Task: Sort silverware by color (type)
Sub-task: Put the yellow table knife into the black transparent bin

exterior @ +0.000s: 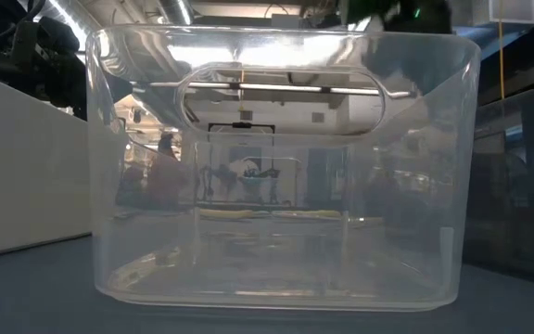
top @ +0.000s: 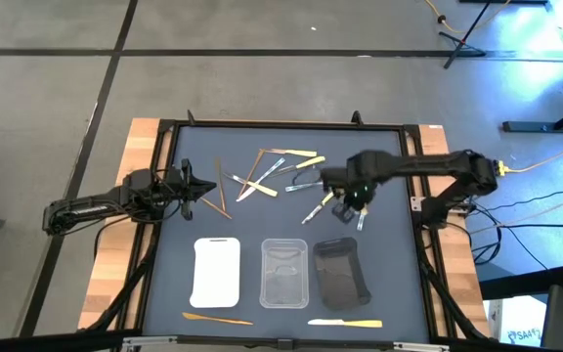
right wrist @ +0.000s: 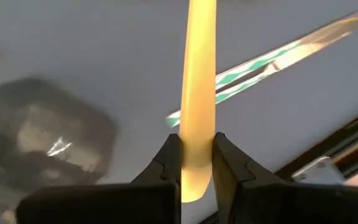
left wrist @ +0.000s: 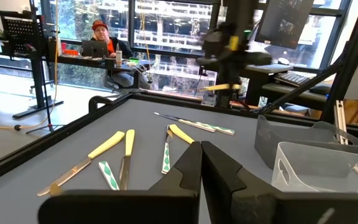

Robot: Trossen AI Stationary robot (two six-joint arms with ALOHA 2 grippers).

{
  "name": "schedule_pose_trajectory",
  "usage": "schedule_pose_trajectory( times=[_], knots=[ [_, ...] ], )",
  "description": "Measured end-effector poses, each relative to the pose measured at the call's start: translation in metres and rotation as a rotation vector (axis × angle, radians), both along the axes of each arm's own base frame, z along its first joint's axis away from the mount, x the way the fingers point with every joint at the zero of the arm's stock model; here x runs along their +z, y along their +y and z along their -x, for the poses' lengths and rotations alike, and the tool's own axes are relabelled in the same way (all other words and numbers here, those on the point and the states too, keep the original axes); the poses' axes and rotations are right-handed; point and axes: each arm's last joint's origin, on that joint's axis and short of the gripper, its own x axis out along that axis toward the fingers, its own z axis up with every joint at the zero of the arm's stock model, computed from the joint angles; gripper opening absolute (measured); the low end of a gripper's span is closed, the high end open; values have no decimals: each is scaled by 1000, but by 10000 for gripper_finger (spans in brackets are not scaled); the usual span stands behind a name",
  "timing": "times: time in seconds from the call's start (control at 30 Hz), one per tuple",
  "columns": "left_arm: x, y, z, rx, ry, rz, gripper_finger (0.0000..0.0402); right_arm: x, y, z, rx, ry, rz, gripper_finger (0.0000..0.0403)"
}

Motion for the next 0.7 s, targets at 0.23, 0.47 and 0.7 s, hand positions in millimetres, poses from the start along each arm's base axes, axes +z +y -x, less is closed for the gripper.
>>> schedule_pose_trajectory(
  times=[0.23,0.47,0.7],
  knots=[
    [0,0,0,0,0,0,4,6,75,9,32,2,-44,36],
    [0,0,0,0,0,0,4,6,139,36,15,25,-44,38],
    [0,0,0,0,0,0,4,6,190,60,85,-61,-89,39]
  ],
)
